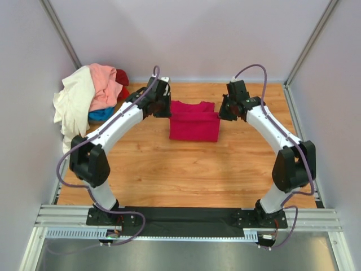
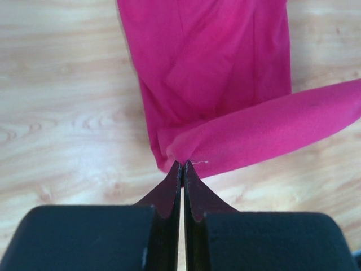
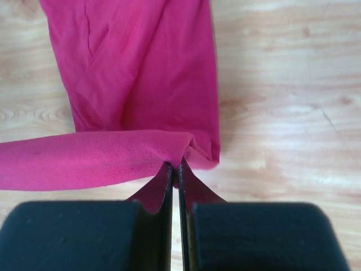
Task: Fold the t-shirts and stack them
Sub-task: Fold the tshirt
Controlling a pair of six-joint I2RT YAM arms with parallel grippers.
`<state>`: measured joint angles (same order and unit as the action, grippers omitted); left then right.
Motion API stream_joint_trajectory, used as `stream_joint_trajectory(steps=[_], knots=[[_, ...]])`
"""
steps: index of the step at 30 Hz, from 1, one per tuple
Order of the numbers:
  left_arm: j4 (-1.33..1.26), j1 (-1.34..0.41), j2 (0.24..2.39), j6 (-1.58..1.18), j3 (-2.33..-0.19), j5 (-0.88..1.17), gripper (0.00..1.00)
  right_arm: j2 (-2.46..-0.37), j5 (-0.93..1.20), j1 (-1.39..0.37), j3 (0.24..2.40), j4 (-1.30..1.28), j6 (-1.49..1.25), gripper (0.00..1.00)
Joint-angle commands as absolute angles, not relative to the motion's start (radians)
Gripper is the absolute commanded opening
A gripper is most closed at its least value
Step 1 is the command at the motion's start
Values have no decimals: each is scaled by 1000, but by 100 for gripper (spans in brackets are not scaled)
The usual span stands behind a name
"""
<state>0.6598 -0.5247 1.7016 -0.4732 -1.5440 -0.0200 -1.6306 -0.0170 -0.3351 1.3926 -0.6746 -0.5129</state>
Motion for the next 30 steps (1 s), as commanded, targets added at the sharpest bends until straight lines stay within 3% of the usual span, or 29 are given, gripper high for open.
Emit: stream_joint_trajectory(steps=[1,6,7,8,10,11,14,15,17,24,30], knots=[[725,-471,1817,-430,-1704,-17,0,-1745,-15,-287,1529,-669,-482,0],[710,-375,2110,-414,-1939,23,2,-2073,54,-247,1897,-669,-495,1],[707,-359,2171,-413,-2063,93,26,-2142,45,-226,1980,-734,-517,2],[730,-342,2237,-416,-2145,122,40,-2201,95,-216,2079,-761,-523,32],[910,-301,2435,-455,-2429,129,59,-2320,155,-204,2251,-759,-499,70],[931,-289,2474,-484,-2475,159,65,-2344,144,-204,2294,-776,-488,96],[818,-282,2363,-471,-2329,203,77,-2310,124,-193,2262,-781,-480,98],[705,-282,2312,-472,-2165,193,83,-2277,138,-190,2117,-688,-483,98],[635,-282,2226,-472,-2048,184,85,-2175,152,-192,1981,-597,-483,98],[624,-285,2071,-448,-1852,184,79,-2125,247,-163,1763,-459,-494,94],[473,-290,1890,-529,-1457,259,73,-2213,299,-141,1764,-433,-499,75]])
